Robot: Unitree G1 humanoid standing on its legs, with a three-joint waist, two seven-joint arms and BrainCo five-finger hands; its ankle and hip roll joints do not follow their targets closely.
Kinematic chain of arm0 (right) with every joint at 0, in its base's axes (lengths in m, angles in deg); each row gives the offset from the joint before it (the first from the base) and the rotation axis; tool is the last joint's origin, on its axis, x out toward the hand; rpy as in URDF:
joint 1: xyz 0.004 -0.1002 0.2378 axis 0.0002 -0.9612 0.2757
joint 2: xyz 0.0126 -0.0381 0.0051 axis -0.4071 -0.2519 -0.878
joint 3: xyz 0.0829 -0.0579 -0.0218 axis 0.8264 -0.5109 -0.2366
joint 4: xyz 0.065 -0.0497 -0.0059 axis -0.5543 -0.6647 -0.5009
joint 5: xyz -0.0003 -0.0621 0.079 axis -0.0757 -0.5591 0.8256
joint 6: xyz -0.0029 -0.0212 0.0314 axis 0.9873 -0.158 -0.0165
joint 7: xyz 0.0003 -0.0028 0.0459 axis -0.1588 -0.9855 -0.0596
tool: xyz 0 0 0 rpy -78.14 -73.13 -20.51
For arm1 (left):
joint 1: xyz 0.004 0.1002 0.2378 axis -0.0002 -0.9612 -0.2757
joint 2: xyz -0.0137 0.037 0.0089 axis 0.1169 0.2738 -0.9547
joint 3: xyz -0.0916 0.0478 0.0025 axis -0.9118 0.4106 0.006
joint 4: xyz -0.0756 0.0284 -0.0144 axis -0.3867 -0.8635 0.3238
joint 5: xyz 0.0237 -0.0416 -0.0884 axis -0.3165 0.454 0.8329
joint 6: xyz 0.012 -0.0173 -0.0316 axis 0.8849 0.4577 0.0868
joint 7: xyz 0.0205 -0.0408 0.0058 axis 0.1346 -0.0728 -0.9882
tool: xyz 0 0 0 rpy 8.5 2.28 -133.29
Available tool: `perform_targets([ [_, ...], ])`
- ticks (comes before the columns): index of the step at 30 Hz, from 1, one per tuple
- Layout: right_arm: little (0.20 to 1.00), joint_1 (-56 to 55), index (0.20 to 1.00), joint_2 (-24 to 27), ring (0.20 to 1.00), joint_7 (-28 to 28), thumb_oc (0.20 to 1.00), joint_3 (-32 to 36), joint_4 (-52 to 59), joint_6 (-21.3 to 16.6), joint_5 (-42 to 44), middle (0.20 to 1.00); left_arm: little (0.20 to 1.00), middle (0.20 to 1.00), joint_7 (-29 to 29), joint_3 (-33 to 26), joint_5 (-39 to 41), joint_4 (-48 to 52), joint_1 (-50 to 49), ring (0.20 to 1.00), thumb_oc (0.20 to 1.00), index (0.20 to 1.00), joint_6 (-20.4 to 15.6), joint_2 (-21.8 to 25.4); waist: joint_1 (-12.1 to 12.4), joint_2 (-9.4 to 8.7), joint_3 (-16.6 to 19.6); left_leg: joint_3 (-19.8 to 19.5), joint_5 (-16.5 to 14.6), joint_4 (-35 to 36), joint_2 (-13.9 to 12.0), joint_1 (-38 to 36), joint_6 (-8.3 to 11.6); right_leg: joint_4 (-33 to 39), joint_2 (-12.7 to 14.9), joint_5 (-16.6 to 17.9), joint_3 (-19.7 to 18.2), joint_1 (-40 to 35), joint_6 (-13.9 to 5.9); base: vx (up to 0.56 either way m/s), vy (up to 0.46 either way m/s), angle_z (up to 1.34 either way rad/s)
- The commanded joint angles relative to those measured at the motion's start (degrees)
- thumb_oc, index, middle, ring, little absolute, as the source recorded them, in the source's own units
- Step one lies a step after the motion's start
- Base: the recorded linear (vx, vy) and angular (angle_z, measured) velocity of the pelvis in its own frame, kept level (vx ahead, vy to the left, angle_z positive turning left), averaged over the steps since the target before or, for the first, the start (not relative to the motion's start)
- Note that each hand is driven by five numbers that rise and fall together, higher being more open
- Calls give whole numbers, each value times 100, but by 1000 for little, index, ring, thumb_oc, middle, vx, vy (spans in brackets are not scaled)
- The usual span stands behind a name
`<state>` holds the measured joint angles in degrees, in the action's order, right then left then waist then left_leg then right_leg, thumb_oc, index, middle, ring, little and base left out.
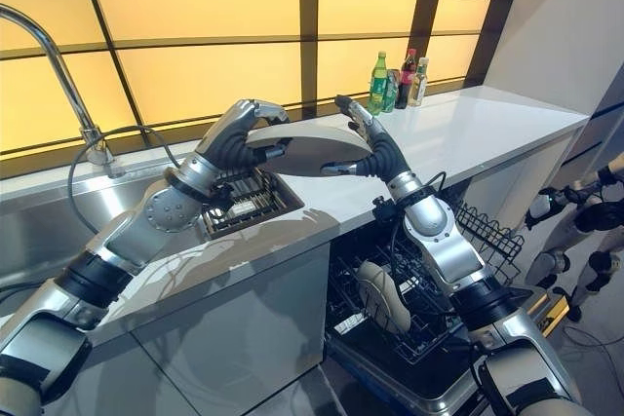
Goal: Pick up plates and place into dishwasher.
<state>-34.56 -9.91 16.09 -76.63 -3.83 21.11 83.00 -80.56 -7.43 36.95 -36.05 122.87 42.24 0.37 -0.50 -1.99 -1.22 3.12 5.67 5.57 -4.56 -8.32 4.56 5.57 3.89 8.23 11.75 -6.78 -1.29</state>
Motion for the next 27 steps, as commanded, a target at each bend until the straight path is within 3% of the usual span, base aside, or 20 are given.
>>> perform_targets([
  [1, 200, 1386, 200, -71, 200, -213, 200, -74, -354, -237, 525, 200, 200, 200, 97, 198, 414, 264, 360, 200, 200, 200, -296, -199, 233, 164, -305, 60, -924, -57, 172, -121, -95, -57, 213, -936, 92, -371, -489, 12, -5, 4],
  [8, 200, 1428, 200, -155, 200, -301, 200, -83, -561, -386, 604, 200, 200, 200, 290, 244, 450, 254, 357, 200, 200, 200, -205, -280, 262, 159, -259, 42, -930, -57, 160, -126, -99, -57, 229, -942, 98, -385, -493, 6, -1, 1],
  [9, 200, 1395, 200, -147, 200, -285, 200, -54, -546, -414, 623, 200, 561, 561, 366, 239, 495, 256, 326, 561, 561, 561, -138, -267, 256, 161, -261, 44, -931, -57, 158, -124, -99, -57, 228, -939, 90, -379, -495, 0, 0, 0],
  [10, 200, 1353, 200, -131, 200, -304, 200, -12, -513, -432, 681, 200, 1000, 1000, 438, 231, 537, 252, 283, 1000, 1000, 1000, -83, -260, 243, 161, -265, 50, -934, -57, 158, -125, -105, -57, 224, -939, 78, -373, -495, 0, 0, 0],
  [19, 200, 859, 200, 59, 200, -210, 200, 401, -435, -333, 476, 200, 1000, 1000, 662, 166, 603, 267, -40, 1000, 1000, 1000, 57, -260, 78, 162, -321, 197, -978, -57, 133, -160, -137, -57, 184, -917, -103, -303, -511, -1, -2, 0],
  [27, 200, 213, 200, 1015, 200, 474, 200, 967, -608, -67, -1262, 200, 1000, 1000, 937, -63, 1138, 356, -510, 1000, 1000, 1000, -100, -234, -191, 122, -422, 448, -1000, -57, 73, -238, -160, -57, 131, -863, -369, -223, -543, 4, -26, -11],
])
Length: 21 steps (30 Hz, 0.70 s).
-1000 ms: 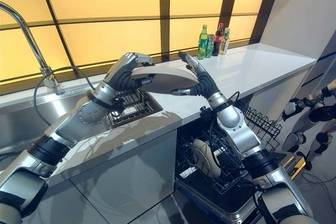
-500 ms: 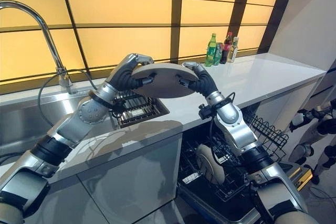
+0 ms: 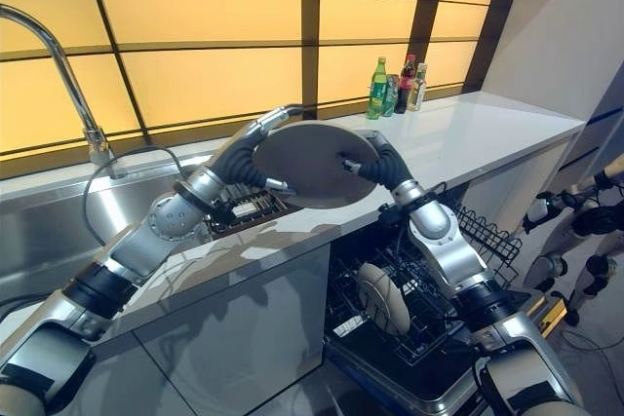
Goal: Pick up plates and place into dishwasher.
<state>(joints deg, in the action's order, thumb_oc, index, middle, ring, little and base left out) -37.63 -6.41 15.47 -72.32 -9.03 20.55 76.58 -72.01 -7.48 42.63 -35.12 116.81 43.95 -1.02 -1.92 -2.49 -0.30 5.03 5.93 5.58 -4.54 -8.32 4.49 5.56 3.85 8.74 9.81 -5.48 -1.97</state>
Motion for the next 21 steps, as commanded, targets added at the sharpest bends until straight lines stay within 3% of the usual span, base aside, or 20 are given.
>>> perform_targets([
  [1, 200, 388, 200, 827, 200, 613, 200, 637, -98, 18, -749, 200, 1000, 1000, 184, -109, 716, 340, -19, 1000, 1000, 1000, -259, -96, -77, 166, -533, 288, -1025, -58, 62, -243, -153, -56, 129, -907, -204, -343, -481, -3, -42, -10],
  [5, 200, -184, 200, 1368, 200, 1121, 200, 1153, -266, 206, -1479, 200, 1000, 1000, 724, -351, 1540, 727, -545, 1000, 1000, 1000, -171, -167, -178, 142, -660, 389, -1012, -58, 27, -217, -152, -56, 110, -861, -297, -263, -497, -26, -47, -18],
  [13, 200, -793, 200, 1875, 200, 1536, 200, 1688, -919, 728, -1657, 200, 1000, 1000, 1847, -494, 3110, 1400, -1418, 1000, 1000, 1000, 392, -349, -211, 155, -866, 438, -981, -58, -7, -131, -123, -56, 81, -804, -376, -142, -508, -14, -59, -17],
  [17, 200, -691, 200, 1966, 200, 1529, 200, 1429, -1405, 1083, -1726, 200, 1000, 1000, 2246, -243, 3831, 1531, -1532, 1000, 1000, 1000, 700, -348, -180, 209, -1003, 446, -919, -58, -30, -9, -94, -56, 114, -752, -324, -10, -512, -44, -70, -2],
  [21, 200, -165, 200, 2025, 200, 1524, 200, 978, -1919, 1288, -1566, 200, 1000, 1000, 2211, -171, 4175, 1642, -1513, 1000, 1000, 1000, 815, -296, -113, 310, -1229, 430, -872, -61, -27, 156, -77, -56, 148, -720, -299, 153, -508, -94, -52, 1],
])
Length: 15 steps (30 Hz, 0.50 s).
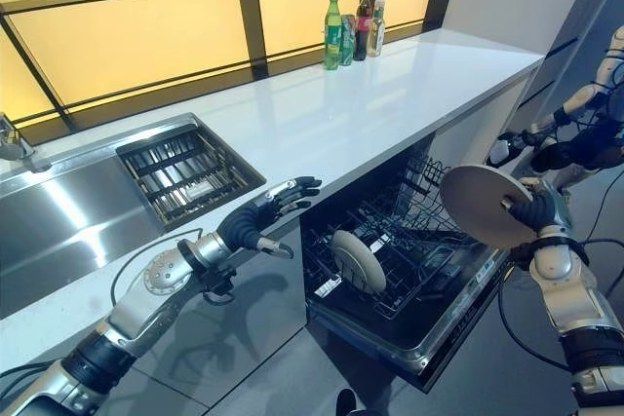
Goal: Pick up plates and place into dishwasher.
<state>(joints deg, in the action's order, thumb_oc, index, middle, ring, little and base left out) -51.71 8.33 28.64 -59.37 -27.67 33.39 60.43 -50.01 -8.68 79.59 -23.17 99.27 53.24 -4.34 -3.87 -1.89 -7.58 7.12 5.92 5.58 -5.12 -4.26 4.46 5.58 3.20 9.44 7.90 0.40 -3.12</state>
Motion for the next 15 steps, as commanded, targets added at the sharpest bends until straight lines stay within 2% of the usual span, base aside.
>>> perform_targets([
  [1, 200, 1449, 200, 555, 200, 161, 200, -447, -248, 56, 104, 200, 1000, 1000, -16, -43, 546, 456, 277, 1000, 1000, 1000, -106, 49, 112, 294, -582, 208, -855, -74, 32, -183, -64, -58, 227, -773, -89, -379, -387, -101, -26, 1],
  [5, 200, 2307, 200, 593, 200, 116, 200, -935, -948, 122, 273, 200, 1000, 1000, -41, -49, 696, 469, 316, 1000, 1000, 1000, 25, 30, 209, 480, -880, 149, -796, -104, 68, 14, -41, -58, 262, -728, -32, -218, -350, -94, -30, -1],
  [11, 200, 3446, 200, 664, 200, -104, 200, -1574, -1871, 231, 448, 200, 1000, 1000, -179, 9, 862, 578, 330, 1000, 1000, 1000, -126, 138, 357, 832, -1152, 42, -677, -89, 174, 296, 0, -58, 343, -688, 74, 22, -295, -51, 21, 7],
  [15, 200, 3963, 200, 646, 200, -177, 200, -1828, -2393, 148, 500, 200, 1000, 1000, -281, 19, 913, 558, 346, 1000, 1000, 1000, -167, 224, 452, 989, -1245, -22, -611, -67, 220, 444, 23, -58, 387, -671, 187, 138, -270, -28, 7, 13],
])
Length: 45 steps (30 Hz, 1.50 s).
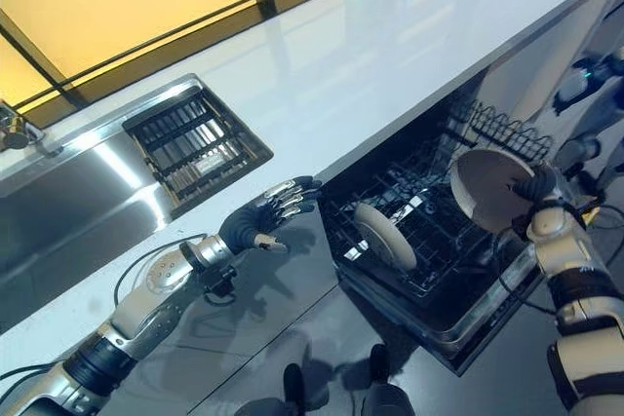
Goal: Pick up plates and place into dishwasher.
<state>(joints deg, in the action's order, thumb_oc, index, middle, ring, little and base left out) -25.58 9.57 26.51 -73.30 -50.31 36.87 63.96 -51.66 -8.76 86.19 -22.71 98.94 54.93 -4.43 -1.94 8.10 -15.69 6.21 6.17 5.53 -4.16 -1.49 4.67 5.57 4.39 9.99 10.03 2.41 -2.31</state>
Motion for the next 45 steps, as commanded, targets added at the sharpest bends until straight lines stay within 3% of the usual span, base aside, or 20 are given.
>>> perform_targets([
  [1, 200, 1447, 200, 511, 200, 22, 200, -464, -239, -213, 134, 200, 1000, 1000, -132, 23, 292, 519, 387, 1000, 1000, 1000, -354, 270, 285, 23, -458, 53, -621, -55, 139, 214, 8, -60, 287, -720, 7, -21, -348, -38, 7, 12],
  [10, 200, 1992, 200, 420, 200, -165, 200, -818, -808, -234, -23, 200, 1000, 1000, -176, -30, 625, 456, 491, 1000, 1000, 1000, -587, 547, 421, 208, -611, -4, -512, -53, 176, 536, 31, -106, 362, -665, 188, 300, -330, -55, 14, 7],
  [22, 200, 2106, 200, -39, 200, -852, 200, -1262, -1272, -29, -427, 200, 1000, 1000, -204, -68, 681, 428, 610, 1000, 1000, 1000, -714, 579, 563, 251, -852, -45, -412, -53, 191, 762, 7, -118, 416, -568, 305, 520, -341, -28, 0, 2],
  [28, 200, 2189, 200, -268, 200, -879, 200, -1346, -1426, -60, -434, 200, 1000, 1000, -190, -50, 639, 355, 725, 1000, 1000, 1000, -685, 501, 609, 255, -919, -78, -397, -53, 215, 790, -13, -123, 427, -548, 338, 542, -337, -8, -4, 0],
  [29, 529, 2198, 529, -273, 529, -780, 529, -1357, -1420, -83, -382, 529, 1000, 1000, -199, -48, 606, 367, 724, 1000, 1000, 1000, -680, 491, 614, 252, -916, -75, -397, -53, 220, 791, -17, -120, 431, -544, 338, 543, -338, 0, 0, 0],
  [30, 1000, 2190, 1000, -286, 1000, -685, 1000, -1334, -1402, -98, -296, 1000, 1000, 1000, -209, -48, 601, 370, 725, 1000, 1000, 1000, -669, 483, 612, 250, -903, -71, -398, -53, 220, 780, -19, -122, 434, -541, 345, 540, -338, 0, 0, 0],
  [33, 1000, 2049, 1000, -308, 1000, -184, 1000, -1086, -1164, -216, 328, 1000, 1000, 1000, -143, -95, 663, 360, 681, 1000, 1000, 1000, -650, 477, 589, 235, -864, -56, -420, -53, 225, 731, -28, -123, 439, -540, 356, 506, -349, 0, 11, 0],
  [36, 1000, 1706, 1000, -347, 1000, 912, 1000, -475, -701, -537, 826, 1000, 1000, 1000, -42, -184, 664, 382, 497, 1000, 1000, 1000, -669, 408, 513, 227, -787, -19, -443, -53, 209, 642, -22, -127, 425, -544, 337, 439, -363, 38, 66, 0],
  [40, 1000, 1035, 1000, -548, 1000, 2164, 1000, 361, -21, -575, 736, 1000, 1000, 1000, -81, -197, 521, 452, 267, 1000, 1000, 1000, -716, 196, 380, 200, -643, 59, -511, -53, 203, 499, -34, -128, 414, -549, 257, 344, -398, 59, 94, 0],
  [45, 1000, 449, 1000, -795, 1000, 3184, 1000, 962, 157, -644, 869, 1000, 1000, 1000, -305, 14, 405, 487, 211, 1000, 1000, 1000, -857, 37, 249, 189, -491, 178, -608, -53, 190, 298, -65, -118, 406, -565, 140, 198, -425, 78, 88, 0],
])
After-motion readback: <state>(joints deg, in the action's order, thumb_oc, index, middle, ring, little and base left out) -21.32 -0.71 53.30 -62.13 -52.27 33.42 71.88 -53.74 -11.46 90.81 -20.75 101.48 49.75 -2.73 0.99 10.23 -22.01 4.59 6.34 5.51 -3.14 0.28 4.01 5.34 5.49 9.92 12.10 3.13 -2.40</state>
